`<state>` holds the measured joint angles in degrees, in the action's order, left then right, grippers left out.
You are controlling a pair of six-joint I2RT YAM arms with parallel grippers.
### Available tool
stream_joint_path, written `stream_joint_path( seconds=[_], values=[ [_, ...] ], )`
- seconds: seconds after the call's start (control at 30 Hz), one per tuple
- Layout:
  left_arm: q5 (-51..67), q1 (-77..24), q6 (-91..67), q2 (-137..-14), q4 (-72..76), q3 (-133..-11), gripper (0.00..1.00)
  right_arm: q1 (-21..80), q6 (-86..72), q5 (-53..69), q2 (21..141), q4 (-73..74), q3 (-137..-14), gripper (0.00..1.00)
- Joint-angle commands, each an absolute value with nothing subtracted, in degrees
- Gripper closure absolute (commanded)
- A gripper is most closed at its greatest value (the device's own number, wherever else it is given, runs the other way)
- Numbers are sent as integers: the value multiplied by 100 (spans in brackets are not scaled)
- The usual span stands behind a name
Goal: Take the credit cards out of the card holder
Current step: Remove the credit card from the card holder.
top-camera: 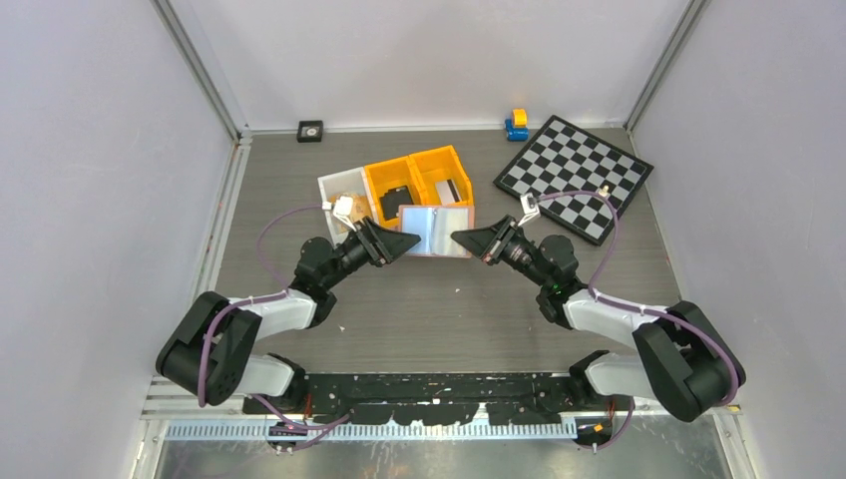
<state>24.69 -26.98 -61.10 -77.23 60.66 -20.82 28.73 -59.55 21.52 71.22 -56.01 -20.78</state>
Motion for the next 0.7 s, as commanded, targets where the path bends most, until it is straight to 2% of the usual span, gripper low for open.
stream_joint_path(
  seconds=[0.0, 0.07, 0.13, 0.23, 0.3, 0.37, 0.47, 0.53, 0.67],
  values=[
    [2514, -2628, -6179, -7599, 6674, -2046, 38, 2889, -6044, 2360, 7319, -6066, -2243, 100],
    [2559, -2628, -6190, -7630, 6774, -2056, 43, 2892, -6118, 2543, 7520, -6128, -2362, 100],
    [2655, -2627, -6204, -7679, 6855, -2084, 43, 2900, -6226, 2711, 7766, -6358, -2438, 100],
    [2723, -2628, -6122, -7706, 6744, -2143, 27, 2900, -6320, 2761, 8066, -6539, -2475, 99],
    [2655, -2628, -5982, -7694, 6280, -2232, 24, 2898, -6319, 2782, 8178, -6523, -2516, 100],
    [2516, -2640, -5750, -7615, 5190, -2470, 23, 2904, -6338, 2839, 8265, -6561, -2547, 99],
    [2373, -2763, -5365, -7581, 4204, -2805, 25, 2908, -6396, 2910, 8359, -6685, -2579, 100],
    [2333, -2807, -5302, -7664, 4003, -2887, 30, 2918, -6405, 2928, 8383, -6744, -2575, 99],
    [2443, -2812, -5361, -7899, 4015, -2982, 30, 2936, -6407, 2959, 8402, -6723, -2611, 100]
  ],
)
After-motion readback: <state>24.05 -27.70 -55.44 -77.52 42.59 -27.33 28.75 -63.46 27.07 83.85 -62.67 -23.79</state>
